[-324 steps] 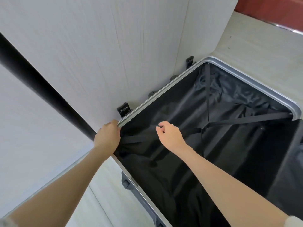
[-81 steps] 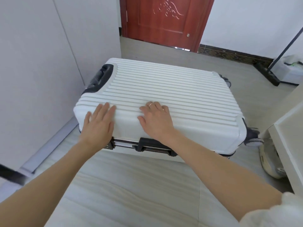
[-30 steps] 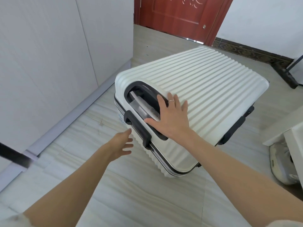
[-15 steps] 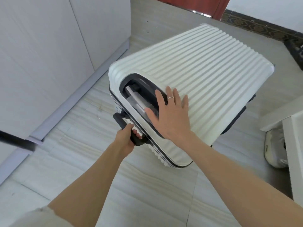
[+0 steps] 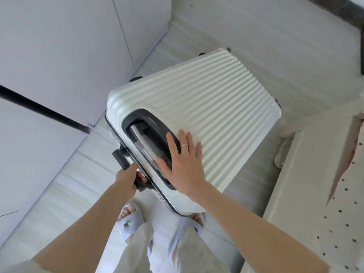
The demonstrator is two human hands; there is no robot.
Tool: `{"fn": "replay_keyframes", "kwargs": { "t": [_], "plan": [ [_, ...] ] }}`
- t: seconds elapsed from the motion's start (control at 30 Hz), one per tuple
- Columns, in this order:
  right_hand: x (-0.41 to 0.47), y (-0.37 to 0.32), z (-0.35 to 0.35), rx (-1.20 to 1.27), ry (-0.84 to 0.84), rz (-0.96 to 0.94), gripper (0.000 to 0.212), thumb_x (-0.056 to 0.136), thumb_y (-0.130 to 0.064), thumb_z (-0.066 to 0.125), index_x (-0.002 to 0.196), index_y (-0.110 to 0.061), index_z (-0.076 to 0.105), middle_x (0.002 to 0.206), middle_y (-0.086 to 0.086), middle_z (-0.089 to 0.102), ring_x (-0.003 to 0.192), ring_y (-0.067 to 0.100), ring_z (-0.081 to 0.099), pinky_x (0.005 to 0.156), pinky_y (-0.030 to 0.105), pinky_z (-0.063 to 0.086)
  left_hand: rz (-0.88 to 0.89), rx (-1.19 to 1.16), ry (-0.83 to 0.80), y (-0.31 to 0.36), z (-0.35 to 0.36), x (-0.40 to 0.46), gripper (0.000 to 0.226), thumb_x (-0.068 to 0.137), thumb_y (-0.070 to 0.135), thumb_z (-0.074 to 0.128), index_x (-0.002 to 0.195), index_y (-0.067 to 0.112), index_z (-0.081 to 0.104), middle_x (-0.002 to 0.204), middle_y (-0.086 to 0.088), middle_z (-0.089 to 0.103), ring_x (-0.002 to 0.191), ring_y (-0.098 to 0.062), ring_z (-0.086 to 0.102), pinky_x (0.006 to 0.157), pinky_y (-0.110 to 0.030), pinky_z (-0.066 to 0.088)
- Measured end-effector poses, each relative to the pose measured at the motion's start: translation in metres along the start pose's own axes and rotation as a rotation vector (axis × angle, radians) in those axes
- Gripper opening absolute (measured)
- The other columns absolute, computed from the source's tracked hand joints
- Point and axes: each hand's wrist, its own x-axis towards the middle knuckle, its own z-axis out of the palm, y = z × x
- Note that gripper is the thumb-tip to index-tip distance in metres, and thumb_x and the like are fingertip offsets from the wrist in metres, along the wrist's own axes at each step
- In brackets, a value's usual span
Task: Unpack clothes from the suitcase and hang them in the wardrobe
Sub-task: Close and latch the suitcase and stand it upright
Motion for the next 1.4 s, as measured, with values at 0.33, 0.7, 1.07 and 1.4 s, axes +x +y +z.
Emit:
{"fn": "replay_keyframes", "kwargs": {
  "t": [0.33,0.7,1.07,1.4],
  "plan": [
    [-0.069,-0.041,-0.118,0.210,-0.426,-0.029,0.107,0.078,-0.073,0.046,0.149,-0.021,-0.015,0.157,0.013,-0.013,0.145,0.029,-0.014,0.118,0.051,0.004,0.094,0.050,0.113,0.023,-0.075,-0.165,0.025,0.089,0.004,0.043,0.066,0.011,0.037,0.054,-0.009,0.037,0.048,-0.022,0.036,0.050,-0.030,0.036],
    [-0.133,-0.124,-0.157,0.323,-0.623,-0.185,0.099,0.087,-0.057,0.050,0.148,-0.016,-0.016,0.157,0.013,-0.005,0.146,0.023,-0.002,0.118,0.039,0.016,0.210,0.077,0.440,0.001,-0.173,-0.278,0.020,0.084,0.008,0.042,0.064,0.007,0.042,0.053,-0.009,0.042,0.044,-0.021,0.040,0.049,-0.025,0.038],
    [-0.200,-0.226,-0.109,0.285,-0.839,-0.273,0.084,0.095,-0.052,0.036,0.148,-0.018,-0.019,0.159,0.005,-0.008,0.146,0.023,0.010,0.116,0.037,0.018,0.247,0.069,0.746,-0.065,-0.285,-0.328,0.026,0.092,0.028,0.042,0.083,0.005,0.052,0.067,-0.007,0.055,0.056,-0.028,0.055,0.060,-0.037,0.053],
    [-0.312,-0.319,-0.025,0.107,-0.993,-0.421,0.068,0.094,-0.050,0.027,0.151,-0.020,0.004,0.151,0.009,0.027,0.136,0.025,0.033,0.111,0.037,0.029,0.120,0.122,0.869,-0.163,-0.414,-0.347,0.025,0.095,0.030,0.042,0.094,0.005,0.045,0.094,-0.015,0.057,0.083,-0.033,0.055,0.071,-0.040,0.050]
  ]
}}
